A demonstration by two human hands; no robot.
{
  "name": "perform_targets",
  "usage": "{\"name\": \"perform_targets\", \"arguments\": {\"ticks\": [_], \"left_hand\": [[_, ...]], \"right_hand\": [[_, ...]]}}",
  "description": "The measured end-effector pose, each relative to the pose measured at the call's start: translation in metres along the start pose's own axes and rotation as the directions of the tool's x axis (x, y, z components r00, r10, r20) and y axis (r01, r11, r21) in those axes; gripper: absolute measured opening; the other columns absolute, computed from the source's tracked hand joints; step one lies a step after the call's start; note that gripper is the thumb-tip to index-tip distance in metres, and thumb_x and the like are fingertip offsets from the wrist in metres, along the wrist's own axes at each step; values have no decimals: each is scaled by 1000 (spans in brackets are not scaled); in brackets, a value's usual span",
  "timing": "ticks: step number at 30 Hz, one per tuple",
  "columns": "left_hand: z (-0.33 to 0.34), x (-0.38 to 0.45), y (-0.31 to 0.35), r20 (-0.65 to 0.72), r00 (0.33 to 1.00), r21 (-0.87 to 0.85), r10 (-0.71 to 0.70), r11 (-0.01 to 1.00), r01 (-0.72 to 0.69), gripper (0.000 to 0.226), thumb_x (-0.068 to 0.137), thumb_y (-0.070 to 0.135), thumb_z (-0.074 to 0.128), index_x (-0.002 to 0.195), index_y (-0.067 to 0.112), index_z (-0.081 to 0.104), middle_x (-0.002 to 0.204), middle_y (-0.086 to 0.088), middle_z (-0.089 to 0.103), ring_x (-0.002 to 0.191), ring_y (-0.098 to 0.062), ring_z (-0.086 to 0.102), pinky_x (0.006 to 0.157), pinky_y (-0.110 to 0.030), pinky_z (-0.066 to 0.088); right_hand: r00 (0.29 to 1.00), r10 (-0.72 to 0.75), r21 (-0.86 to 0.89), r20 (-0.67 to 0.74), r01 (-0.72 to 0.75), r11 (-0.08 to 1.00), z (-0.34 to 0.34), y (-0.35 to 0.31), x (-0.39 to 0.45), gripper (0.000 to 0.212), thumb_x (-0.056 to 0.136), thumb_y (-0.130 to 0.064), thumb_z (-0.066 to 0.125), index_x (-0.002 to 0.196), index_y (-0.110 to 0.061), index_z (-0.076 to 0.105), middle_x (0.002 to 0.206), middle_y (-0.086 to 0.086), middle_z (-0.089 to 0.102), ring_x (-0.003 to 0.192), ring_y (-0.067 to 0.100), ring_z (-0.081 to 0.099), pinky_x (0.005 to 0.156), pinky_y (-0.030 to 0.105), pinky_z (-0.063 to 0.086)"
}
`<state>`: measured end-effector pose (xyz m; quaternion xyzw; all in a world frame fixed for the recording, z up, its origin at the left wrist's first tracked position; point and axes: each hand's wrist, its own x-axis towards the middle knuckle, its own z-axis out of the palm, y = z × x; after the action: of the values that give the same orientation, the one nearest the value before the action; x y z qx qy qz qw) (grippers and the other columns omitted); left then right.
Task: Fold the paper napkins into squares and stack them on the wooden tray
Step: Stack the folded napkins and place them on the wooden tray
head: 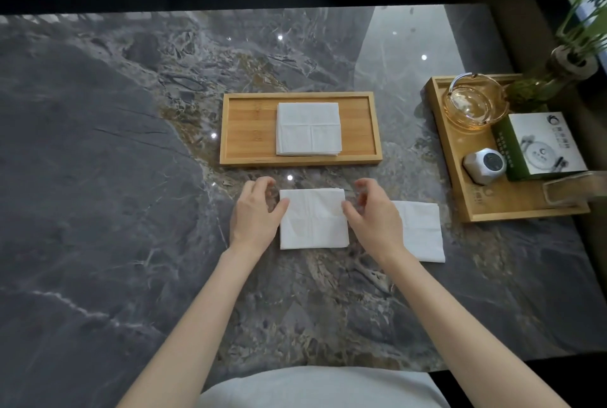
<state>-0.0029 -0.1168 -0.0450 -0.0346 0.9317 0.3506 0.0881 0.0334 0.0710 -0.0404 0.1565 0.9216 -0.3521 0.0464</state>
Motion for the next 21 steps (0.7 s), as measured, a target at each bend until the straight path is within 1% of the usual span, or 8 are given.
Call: {"name": "perform_targets", "arguments": {"ticks": [3,4,6,9,12,16,19,21], "left_hand": [[-1,7,0,106,981,165,161,970,-177,35,84,21,59,118,13,55,113,-7,50,106,-21,47,85,-30,41],[-1,8,2,131,973,212,190,954,-214,35,84,21,58,118,14,55,116,-7,50,110,-21,44,87,-31,40],[-1,11,5,156,965,279,209,928,-246,35,84,22,57,118,14,56,117,-8,50,112,-22,42,89,-33,40],[0,15,9,174,965,345,195,906,-245,33,83,23,58,113,12,56,117,-9,49,110,-23,41,89,-34,40],[1,19,14,210,964,421,164,875,-240,31,83,23,56,111,11,54,119,-9,47,111,-24,39,88,-35,39],[2,24,18,280,955,466,102,855,-228,25,86,21,52,109,11,54,121,-10,44,113,-25,36,90,-35,36],[1,26,21,337,939,437,65,873,-217,22,86,21,49,104,11,57,120,-10,42,113,-26,34,90,-36,35],[0,26,21,390,920,357,52,912,-202,18,84,20,52,98,11,59,114,-8,43,110,-24,35,90,-35,35]], "right_hand": [[972,-227,-152,57,233,960,-1,3,10,41,86,-17,60,125,-9,51,117,9,56,106,25,50,80,32,44],[958,-270,-207,91,284,936,0,4,13,42,86,-18,60,126,-10,50,120,10,55,108,27,49,84,35,43],[941,-304,-302,146,335,893,2,5,19,42,86,-21,59,126,-11,51,123,10,54,107,29,48,85,37,42],[936,-309,-358,170,351,865,3,6,23,37,85,-24,59,120,-12,56,120,8,54,103,27,47,82,35,41],[941,-285,-356,182,333,873,3,4,25,33,85,-24,58,117,-13,57,117,7,53,102,26,46,81,34,41],[943,-253,-369,216,319,873,6,1,25,26,89,-21,51,111,-9,56,113,8,52,100,26,45,80,34,40],[935,-205,-354,289,303,885,6,-2,25,21,89,-18,49,104,-7,56,110,10,50,101,27,44,80,34,39],[928,-175,-289,328,275,917,3,-3,25,17,87,-15,50,101,-7,56,107,9,50,102,26,43,80,33,39]]}}
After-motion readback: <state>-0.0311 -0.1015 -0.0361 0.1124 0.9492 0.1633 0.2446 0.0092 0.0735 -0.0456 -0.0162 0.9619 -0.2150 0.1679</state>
